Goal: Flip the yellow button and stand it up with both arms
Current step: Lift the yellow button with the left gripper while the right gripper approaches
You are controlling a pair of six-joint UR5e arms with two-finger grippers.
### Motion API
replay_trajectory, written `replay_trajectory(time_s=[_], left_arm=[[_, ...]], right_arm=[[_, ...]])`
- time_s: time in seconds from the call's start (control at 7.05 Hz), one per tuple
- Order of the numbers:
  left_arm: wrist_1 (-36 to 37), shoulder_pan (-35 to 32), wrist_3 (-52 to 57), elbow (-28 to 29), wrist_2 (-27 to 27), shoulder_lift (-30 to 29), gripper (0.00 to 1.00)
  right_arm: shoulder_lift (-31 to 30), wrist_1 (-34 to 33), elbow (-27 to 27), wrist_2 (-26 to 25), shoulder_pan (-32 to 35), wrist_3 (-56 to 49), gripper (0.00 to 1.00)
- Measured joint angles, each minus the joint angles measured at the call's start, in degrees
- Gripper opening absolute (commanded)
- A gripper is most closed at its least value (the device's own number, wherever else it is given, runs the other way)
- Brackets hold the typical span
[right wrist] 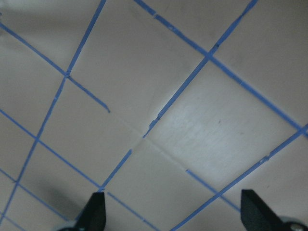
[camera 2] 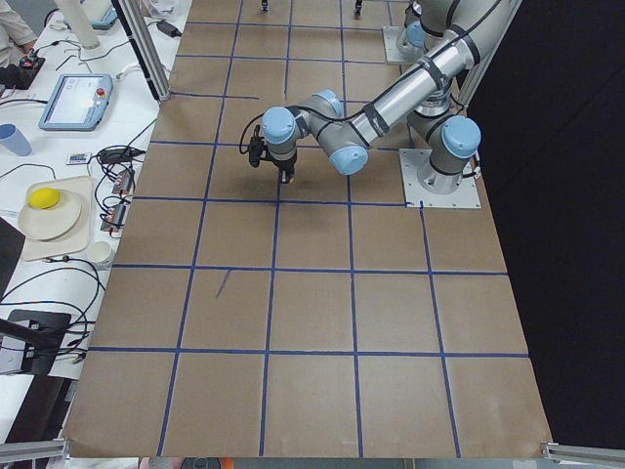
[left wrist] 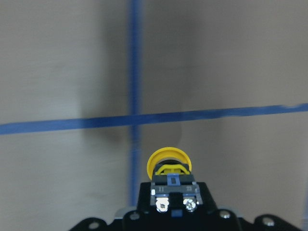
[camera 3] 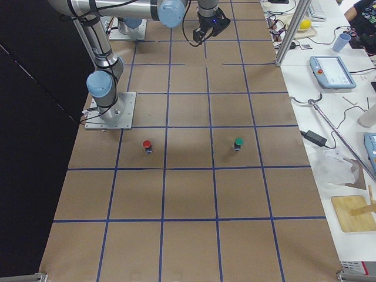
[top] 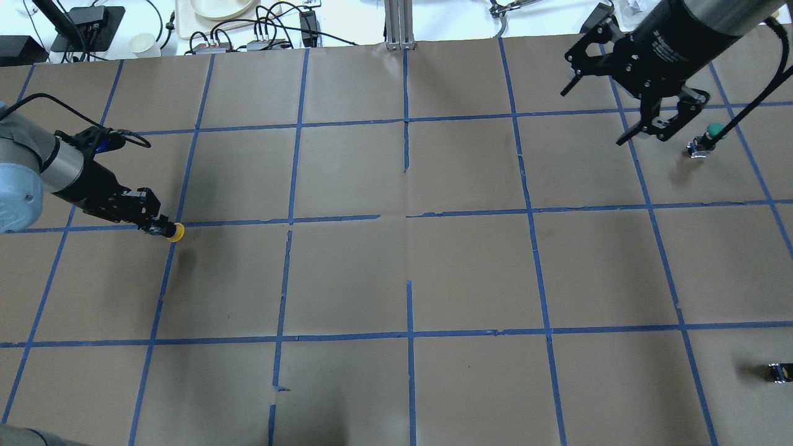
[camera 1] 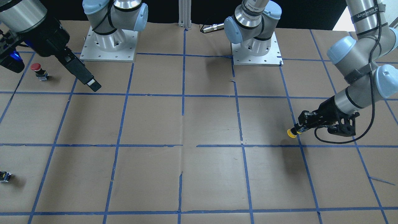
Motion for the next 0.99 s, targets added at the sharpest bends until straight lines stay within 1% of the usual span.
replay_trajectory(time_s=[0.14, 0.28, 0.43, 0.57, 0.85, 0.99], left_arm=[[-1.0, -3.7, -1.7, 0.0, -4.7, 1.3, 0.13], [-1.1, -7.2, -4.6, -0.1, -12.0, 1.9, 0.10], [-0.8, -10.3, -8.2, -0.1, -20.0, 2.0, 0.08], [-0.6, -13.4, -10.8, -0.3, -27.0, 2.6, 0.08], [-0.2, -19.1, -16.7, -0.3, -39.2, 4.0, 0.07], [0.7, -21.5, -20.6, -0.3, -43.9, 4.6, 0.05]], right_arm=[[1.1, -0.1, -0.1, 6.2, 0.0, 6.9, 1.00], [2.0, -0.3, 0.0, 11.1, 0.1, 12.4, 1.00], [2.4, -0.3, 0.3, 13.7, 0.2, 15.7, 1.00], [2.5, -0.2, 0.7, 15.5, 0.3, 17.5, 1.00], [3.6, -0.5, 2.2, 20.0, 0.4, 21.7, 1.00], [4.1, -1.1, 3.2, 21.2, 0.4, 22.6, 1.00]])
